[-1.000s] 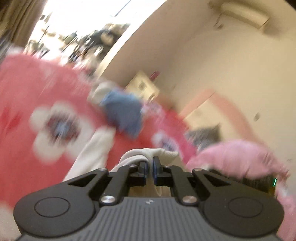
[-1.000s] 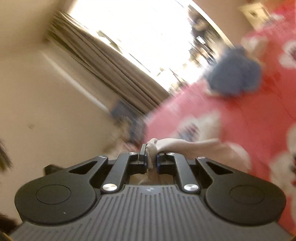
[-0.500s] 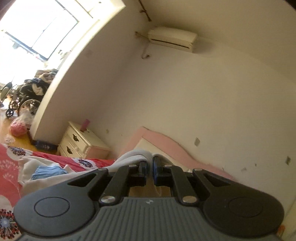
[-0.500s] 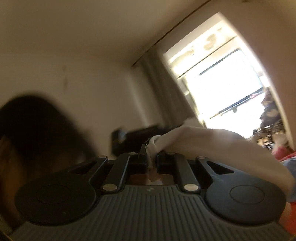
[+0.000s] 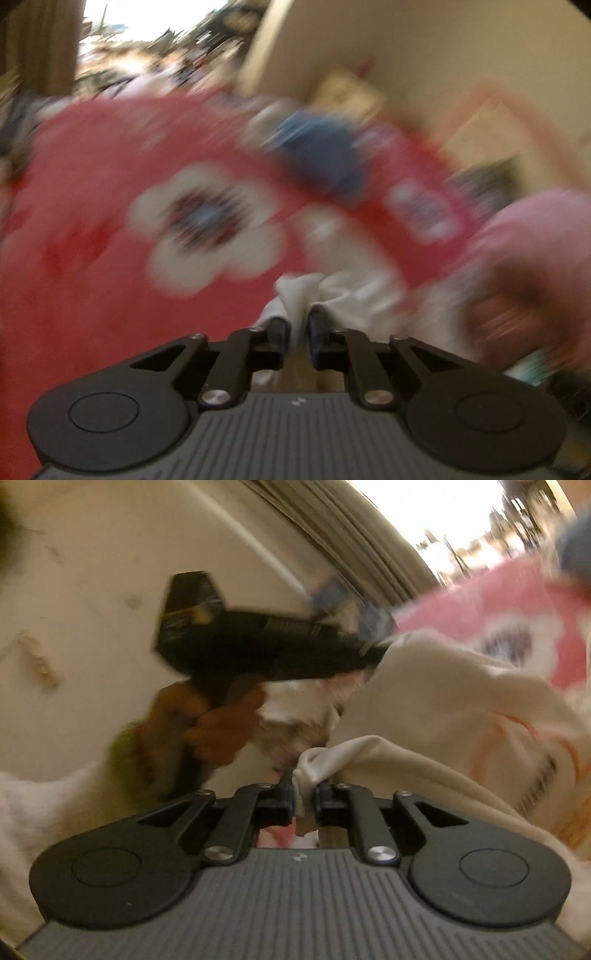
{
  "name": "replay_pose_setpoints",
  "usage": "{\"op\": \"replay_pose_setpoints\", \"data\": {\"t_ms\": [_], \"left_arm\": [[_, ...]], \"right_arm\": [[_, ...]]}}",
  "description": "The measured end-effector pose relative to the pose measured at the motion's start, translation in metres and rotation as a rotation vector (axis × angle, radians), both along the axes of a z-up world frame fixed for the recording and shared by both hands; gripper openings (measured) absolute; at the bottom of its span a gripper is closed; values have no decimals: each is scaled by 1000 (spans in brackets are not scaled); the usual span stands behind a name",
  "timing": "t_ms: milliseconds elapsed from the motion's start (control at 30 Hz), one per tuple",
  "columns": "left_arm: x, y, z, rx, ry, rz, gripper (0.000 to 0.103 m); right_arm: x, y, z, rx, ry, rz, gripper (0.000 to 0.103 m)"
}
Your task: Fold clothes
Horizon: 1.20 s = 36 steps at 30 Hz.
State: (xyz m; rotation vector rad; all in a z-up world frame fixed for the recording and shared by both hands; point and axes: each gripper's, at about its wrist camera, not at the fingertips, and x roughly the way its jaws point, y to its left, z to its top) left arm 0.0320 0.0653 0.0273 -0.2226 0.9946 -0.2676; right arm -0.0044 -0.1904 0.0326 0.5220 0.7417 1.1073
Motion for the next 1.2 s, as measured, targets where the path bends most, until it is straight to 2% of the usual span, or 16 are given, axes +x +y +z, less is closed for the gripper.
{"op": "replay_pose_setpoints", "data": {"t_ms": [100, 200, 233, 267, 333, 433, 467, 567, 767, 833, 933, 1000, 1033, 1100, 1133, 1200], "left_arm": [[0, 35, -39, 16, 107, 92, 28], [-22, 66, -51, -76, 144, 162, 39], [-30, 75, -48, -111, 132, 173, 46], [-38, 83, -43, -144, 113, 185, 48], [-55, 92, -33, -190, 71, 201, 52], [-80, 98, -27, -253, 33, 199, 53], [-87, 93, -27, -269, 28, 183, 54], [-107, 79, -27, -315, 14, 135, 55], [-147, 51, -28, -406, -14, 38, 55], [-154, 32, -33, -366, -22, -2, 56], [-154, -3, -49, -125, -27, -24, 57], [-152, -21, -62, 50, -11, -2, 55], [-152, -24, -68, 79, -2, 11, 52], [-153, -21, -75, 46, 16, 39, 43], [-155, -15, -75, 7, 24, 58, 34], [-160, -3, -76, -51, 41, 98, 22]], "right_arm": [[23, 21, -42, -62, 171, 36, 18], [26, 27, -64, -97, 292, 81, 28], [23, 21, -58, -89, 288, 99, 38], [17, 13, -49, -86, 268, 114, 54], [6, -4, -31, -93, 215, 144, 68], [-8, -32, -2, -119, 124, 190, 70], [-23, -31, -7, -124, 99, 193, 70], [-51, -38, 13, -183, -73, 120, 70], [-17, -9, -7, -471, -240, 75, 70], [-13, 5, -18, -543, -262, 135, 70], [-12, 25, -29, -612, -309, 191, 70], [-7, 35, -41, -638, -294, 198, 69], [-6, 36, -45, -643, -277, 208, 63], [-6, 41, -52, -673, -265, 200, 32], [-8, 42, -53, -690, -261, 193, 8], [-15, 39, -47, -714, -270, 153, 4]]}}
